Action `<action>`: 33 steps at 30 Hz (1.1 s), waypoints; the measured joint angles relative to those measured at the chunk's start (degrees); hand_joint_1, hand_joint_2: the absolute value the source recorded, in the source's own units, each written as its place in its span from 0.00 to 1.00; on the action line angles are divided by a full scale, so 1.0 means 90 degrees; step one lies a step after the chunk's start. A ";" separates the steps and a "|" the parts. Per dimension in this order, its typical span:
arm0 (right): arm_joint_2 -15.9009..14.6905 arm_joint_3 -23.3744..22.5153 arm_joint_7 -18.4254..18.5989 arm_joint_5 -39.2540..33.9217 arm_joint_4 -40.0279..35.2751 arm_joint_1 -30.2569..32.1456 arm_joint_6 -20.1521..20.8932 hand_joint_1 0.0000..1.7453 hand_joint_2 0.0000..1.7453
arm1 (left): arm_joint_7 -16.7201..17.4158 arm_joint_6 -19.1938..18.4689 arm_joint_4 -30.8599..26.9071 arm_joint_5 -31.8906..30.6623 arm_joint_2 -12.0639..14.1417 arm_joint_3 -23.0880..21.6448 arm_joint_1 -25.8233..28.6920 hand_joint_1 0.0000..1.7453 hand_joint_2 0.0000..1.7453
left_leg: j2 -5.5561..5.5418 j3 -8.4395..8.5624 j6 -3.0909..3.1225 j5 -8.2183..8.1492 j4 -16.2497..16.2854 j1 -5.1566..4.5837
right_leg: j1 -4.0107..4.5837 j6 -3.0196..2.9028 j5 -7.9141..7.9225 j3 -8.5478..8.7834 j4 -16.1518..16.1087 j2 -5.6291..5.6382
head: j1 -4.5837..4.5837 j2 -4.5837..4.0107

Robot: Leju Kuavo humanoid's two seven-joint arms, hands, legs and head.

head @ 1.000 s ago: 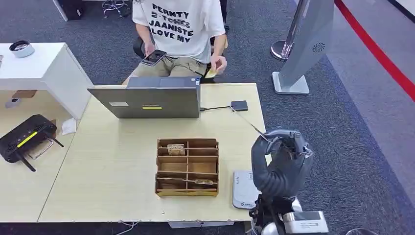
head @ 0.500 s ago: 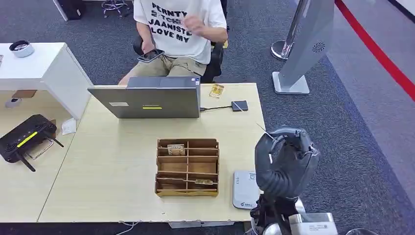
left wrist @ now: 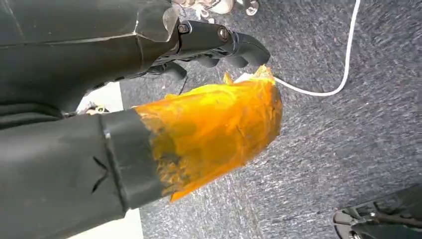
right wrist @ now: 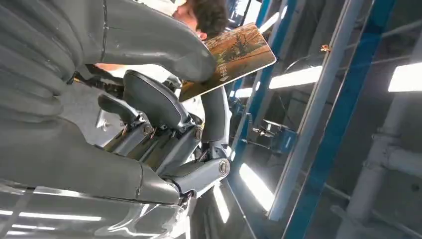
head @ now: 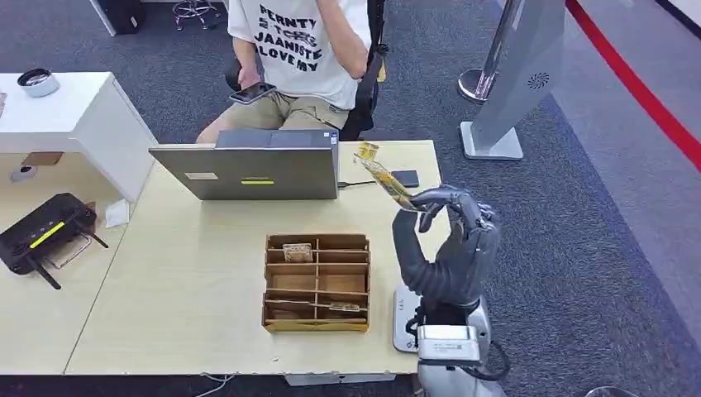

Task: Pass the card to the sensor for recognition and then transmit it.

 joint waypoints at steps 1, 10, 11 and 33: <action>0.0007 0.0000 0.0000 0.0010 0.0049 -0.0033 0.0000 1.00 1.00 | 0.0005 -0.0002 0.0000 -0.0002 0.0000 -0.0002 -0.0004 0.02 0.00 | 0.0001 0.0000 0.0000 0.0000 0.0000 0.0000 | 0.0000 0.0000 0.0000 0.0000 0.0000 0.0001 | 0.0000 0.0000; 0.0029 -0.0010 0.1075 0.2101 0.1608 -0.1379 0.0000 1.00 1.00 | 0.0083 -0.0216 0.0000 -0.0303 0.0000 -0.0199 -0.0216 0.02 0.00 | 0.0004 -0.0001 0.0004 0.0013 0.0000 0.0000 | 0.0000 -0.0003 0.0014 -0.0002 0.0000 0.0004 | -0.0002 0.0000; 0.0031 -0.0010 0.1237 0.2378 0.1909 -0.1595 0.0002 1.00 1.00 | 0.0104 -0.0245 0.0000 -0.0340 0.0000 -0.0235 -0.0255 0.02 0.00 | 0.0004 -0.0001 0.0006 0.0016 0.0000 0.0000 | 0.0000 -0.0005 0.0018 -0.0002 0.0000 0.0004 | 0.0002 0.0000; 0.0000 0.0763 0.2781 0.6339 0.7091 -0.5028 0.0124 0.00 1.00 | 0.0138 -0.0510 0.0000 -0.0461 0.0034 -0.0848 -0.0559 0.02 0.00 | 0.0002 -0.0008 0.0003 0.0024 0.0003 -0.0001 | 0.0000 -0.0005 0.0028 -0.0008 0.0002 0.0002 | 0.0002 0.0000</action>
